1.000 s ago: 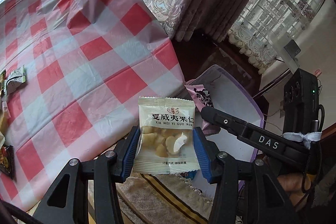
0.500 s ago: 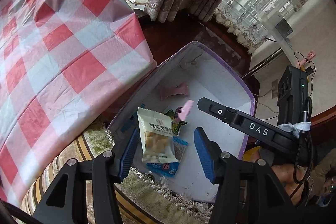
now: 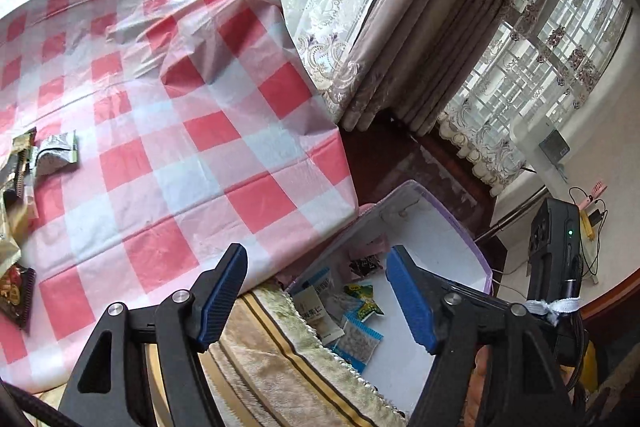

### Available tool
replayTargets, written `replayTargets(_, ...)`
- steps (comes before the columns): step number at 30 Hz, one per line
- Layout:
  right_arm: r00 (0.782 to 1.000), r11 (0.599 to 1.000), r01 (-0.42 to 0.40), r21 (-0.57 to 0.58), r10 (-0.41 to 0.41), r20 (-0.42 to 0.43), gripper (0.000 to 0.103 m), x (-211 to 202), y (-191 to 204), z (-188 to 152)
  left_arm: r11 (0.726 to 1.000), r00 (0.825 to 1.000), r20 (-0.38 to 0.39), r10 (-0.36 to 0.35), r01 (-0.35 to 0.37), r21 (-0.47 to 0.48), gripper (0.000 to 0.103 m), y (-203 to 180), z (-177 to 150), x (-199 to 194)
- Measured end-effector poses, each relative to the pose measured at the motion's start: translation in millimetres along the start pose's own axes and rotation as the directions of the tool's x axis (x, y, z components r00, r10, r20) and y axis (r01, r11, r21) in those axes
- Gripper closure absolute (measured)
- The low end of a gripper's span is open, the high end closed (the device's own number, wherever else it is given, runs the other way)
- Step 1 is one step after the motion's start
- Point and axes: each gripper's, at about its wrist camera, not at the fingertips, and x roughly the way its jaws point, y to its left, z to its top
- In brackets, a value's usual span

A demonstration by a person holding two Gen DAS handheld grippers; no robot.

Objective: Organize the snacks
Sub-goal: 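Carry both snacks to the white box and open both tools over it, then grasp the orange biscuit packet with the left tool while the right tool grasps the green-white packet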

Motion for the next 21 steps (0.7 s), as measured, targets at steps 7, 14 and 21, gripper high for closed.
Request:
replayTargets(7, 1.0, 0.987, 0.014, -0.158, -0.016, -0.012, 0.058, 17.5, 74.9, -8.7, 0.982, 0.976, 0.111, 0.186, -0.182, -0.048, 0.03, 65.7, -2.5, -46.7)
replayTargets(14, 0.998, 0.956, 0.006, -0.293, -0.026, -0.062, 0.058, 42.5, 137.8, -23.1, 0.944, 0.946, 0.125, 0.3, -0.276, -0.179, 0.03, 152.9, -18.6, -84.5)
replayTargets(21, 0.995, 0.924, 0.038, -0.382, -0.071, -0.075, 0.058, 65.0, 173.8, -28.2, 0.899, 0.93, 0.111, 0.349, -0.3, -0.319, 0.03, 229.5, -38.0, -108.0)
